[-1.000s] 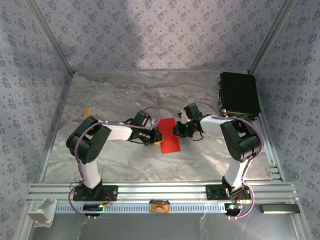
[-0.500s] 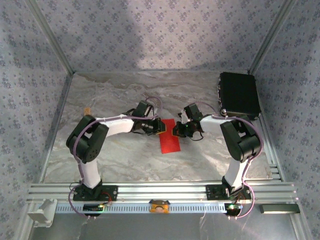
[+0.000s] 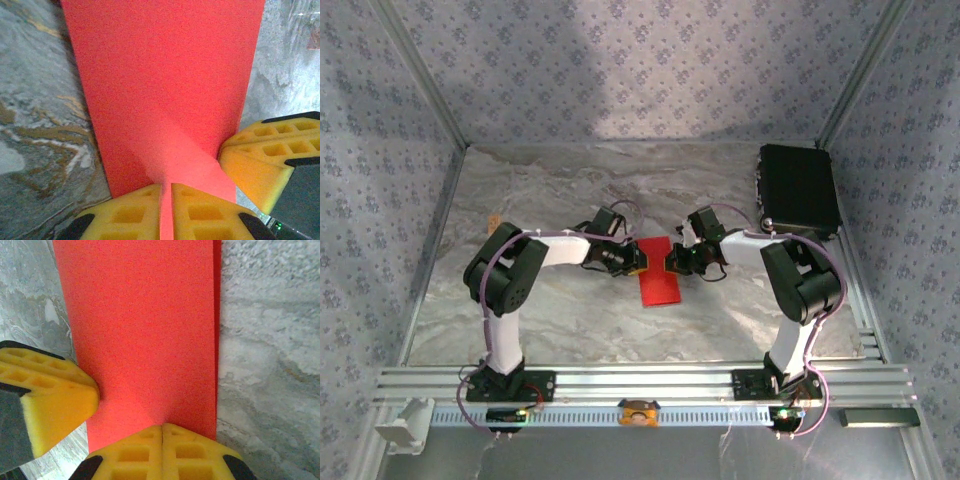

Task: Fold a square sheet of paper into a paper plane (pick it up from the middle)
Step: First fold the square sheet of paper in half at the center of the table, then fold the triangle a second time at the center of the table.

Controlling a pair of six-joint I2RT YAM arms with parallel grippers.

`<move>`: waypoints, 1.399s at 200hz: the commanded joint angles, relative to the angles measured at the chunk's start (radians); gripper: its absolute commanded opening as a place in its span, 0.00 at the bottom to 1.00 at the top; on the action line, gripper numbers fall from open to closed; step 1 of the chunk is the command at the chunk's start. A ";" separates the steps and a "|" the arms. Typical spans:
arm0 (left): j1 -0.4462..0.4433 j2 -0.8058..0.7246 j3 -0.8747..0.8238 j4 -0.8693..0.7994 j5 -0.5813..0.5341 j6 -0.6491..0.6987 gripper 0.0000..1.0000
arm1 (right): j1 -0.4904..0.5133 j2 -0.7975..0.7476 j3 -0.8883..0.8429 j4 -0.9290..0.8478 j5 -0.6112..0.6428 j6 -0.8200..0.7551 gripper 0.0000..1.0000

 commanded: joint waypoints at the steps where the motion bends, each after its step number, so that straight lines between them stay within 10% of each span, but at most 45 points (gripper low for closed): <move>1: 0.026 -0.016 0.057 -0.059 0.001 0.029 0.14 | -0.005 0.022 -0.038 -0.111 0.086 -0.010 0.00; 280: 0.089 0.037 0.302 -0.234 -0.216 -0.089 0.15 | -0.003 -0.011 -0.007 -0.098 -0.009 -0.053 0.00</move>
